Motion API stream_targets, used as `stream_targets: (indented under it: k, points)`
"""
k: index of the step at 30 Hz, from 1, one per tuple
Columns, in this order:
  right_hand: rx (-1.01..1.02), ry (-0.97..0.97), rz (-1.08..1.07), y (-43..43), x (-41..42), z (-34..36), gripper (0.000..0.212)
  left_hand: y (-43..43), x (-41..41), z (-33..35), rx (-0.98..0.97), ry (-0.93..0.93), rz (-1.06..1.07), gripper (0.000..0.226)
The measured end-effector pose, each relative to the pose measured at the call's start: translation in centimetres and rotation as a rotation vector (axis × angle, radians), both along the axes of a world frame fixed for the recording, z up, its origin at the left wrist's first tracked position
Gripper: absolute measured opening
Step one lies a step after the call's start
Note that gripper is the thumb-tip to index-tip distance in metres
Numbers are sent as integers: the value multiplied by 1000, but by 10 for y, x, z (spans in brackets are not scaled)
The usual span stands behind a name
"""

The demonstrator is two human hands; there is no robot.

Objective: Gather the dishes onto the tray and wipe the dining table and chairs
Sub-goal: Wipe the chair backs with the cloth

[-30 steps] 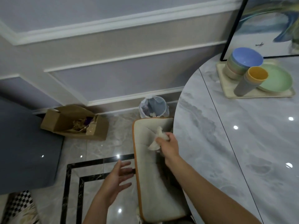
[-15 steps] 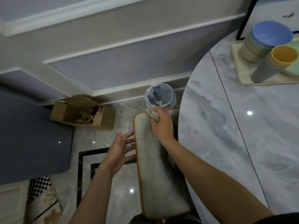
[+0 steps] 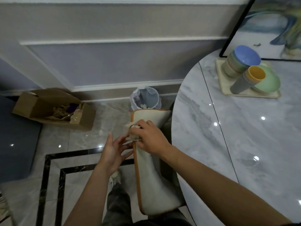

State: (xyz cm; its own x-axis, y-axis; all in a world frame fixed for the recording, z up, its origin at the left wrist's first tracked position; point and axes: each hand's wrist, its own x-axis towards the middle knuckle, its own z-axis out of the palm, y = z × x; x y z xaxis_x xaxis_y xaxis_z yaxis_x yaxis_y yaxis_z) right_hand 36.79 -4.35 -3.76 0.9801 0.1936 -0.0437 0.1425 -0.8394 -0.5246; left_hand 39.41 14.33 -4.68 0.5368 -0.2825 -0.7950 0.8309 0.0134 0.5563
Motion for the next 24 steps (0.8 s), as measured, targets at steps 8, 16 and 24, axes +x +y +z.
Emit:
stream_targets:
  k: [8,16,24]
  points:
    - [257,163,-378,-30,72,40,72,26,25,-42,-13,8,-7,64]
    - [-92,416,-502,-87,154,-15,42,1,68,-69,-80,-12,-85,49]
    - [-279,658,-403,-122,175,-69,64,-40,95,-113,-88,-115,-237,51]
